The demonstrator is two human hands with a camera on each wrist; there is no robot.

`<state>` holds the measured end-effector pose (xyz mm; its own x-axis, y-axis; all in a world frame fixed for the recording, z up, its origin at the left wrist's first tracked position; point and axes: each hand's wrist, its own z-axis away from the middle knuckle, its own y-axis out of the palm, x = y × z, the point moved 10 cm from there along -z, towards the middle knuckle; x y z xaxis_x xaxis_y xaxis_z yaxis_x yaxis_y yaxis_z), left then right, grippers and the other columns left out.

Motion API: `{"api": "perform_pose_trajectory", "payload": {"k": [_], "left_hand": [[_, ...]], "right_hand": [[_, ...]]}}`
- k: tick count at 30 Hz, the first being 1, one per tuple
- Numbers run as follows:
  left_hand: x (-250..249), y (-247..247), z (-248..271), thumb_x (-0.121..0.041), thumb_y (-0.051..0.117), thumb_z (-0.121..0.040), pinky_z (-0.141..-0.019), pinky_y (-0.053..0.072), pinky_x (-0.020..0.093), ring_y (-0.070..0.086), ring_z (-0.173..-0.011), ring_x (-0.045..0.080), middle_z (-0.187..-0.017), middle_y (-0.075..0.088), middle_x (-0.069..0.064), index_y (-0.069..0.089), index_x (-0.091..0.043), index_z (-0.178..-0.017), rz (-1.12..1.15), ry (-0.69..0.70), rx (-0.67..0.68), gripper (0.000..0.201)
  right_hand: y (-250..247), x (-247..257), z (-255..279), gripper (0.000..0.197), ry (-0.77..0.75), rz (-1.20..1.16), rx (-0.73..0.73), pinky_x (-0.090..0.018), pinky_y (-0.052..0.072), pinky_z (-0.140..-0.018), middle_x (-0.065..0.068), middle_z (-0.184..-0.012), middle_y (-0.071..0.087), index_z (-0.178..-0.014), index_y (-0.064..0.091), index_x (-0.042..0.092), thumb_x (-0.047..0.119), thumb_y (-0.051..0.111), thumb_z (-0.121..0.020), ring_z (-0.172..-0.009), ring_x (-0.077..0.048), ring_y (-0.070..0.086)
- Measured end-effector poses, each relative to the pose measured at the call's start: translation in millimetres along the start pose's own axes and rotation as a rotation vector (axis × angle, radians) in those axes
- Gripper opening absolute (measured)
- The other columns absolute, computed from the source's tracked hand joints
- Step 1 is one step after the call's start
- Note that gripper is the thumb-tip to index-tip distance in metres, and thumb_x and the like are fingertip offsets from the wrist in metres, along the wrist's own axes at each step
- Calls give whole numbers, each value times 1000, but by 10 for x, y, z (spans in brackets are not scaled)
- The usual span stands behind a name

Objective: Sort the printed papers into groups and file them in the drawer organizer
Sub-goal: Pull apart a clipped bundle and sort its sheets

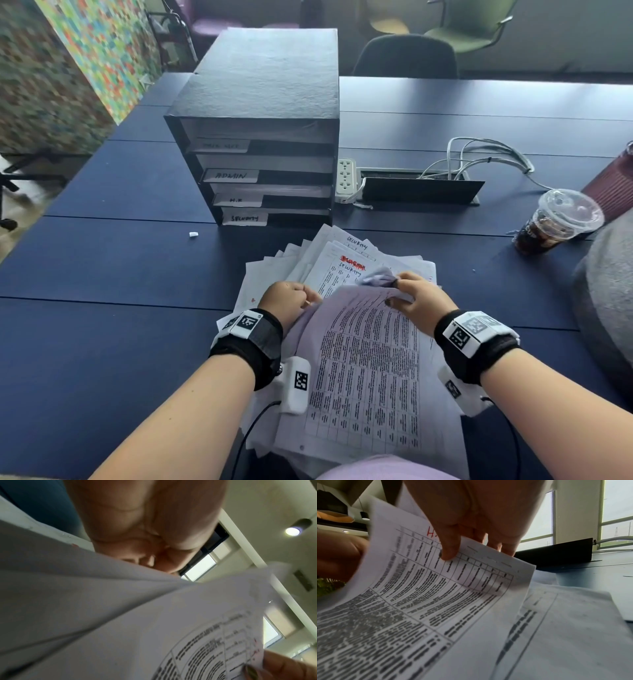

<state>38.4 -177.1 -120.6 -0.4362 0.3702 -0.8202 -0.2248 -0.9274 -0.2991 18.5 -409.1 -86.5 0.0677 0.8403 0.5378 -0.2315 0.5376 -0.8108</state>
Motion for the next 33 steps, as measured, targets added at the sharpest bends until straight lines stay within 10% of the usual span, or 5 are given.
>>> {"api": "perform_pose_trajectory", "payload": {"k": [3,9,19,27,33], "left_hand": [[-9,-87,-103,4,48,-80,-80,44,22,56,-89,16,-100,60,1,68,-20,-97,-214,85,-106,36],[40,-129,-176,0,56,-79,-87,41,24,54,-97,18,-107,56,3,55,-16,-126,-238,77,-120,49],[-100,-120,-48,5,48,-79,-69,41,23,50,-76,15,-82,51,-3,58,-31,-108,-148,165,-93,47],[-191,92,189,-3,38,-67,-69,47,22,57,-72,15,-81,66,8,71,-7,-75,104,94,93,34],[-131,-10,26,4,47,-79,-53,38,6,52,-68,11,-78,62,0,68,-16,-76,-151,116,-63,29]], "right_hand": [[0,53,20,20,-41,13,-15,-13,28,-69,3,-109,54,-102,65,6,21,61,-88,-89,-12,50],[-3,63,60,18,-47,6,-19,-15,31,-73,6,-110,56,-104,65,12,22,60,-90,-88,-8,49],[20,10,-57,14,18,-12,11,-18,33,-94,7,-146,35,-97,64,8,18,61,-89,-120,-16,47],[6,66,-63,22,-7,10,35,-24,26,-103,15,-141,40,-109,67,18,24,62,-88,-127,-14,34],[-26,107,42,20,-66,-52,-33,-11,33,-75,14,-111,54,-104,70,22,22,67,-85,-98,-8,51]]}}
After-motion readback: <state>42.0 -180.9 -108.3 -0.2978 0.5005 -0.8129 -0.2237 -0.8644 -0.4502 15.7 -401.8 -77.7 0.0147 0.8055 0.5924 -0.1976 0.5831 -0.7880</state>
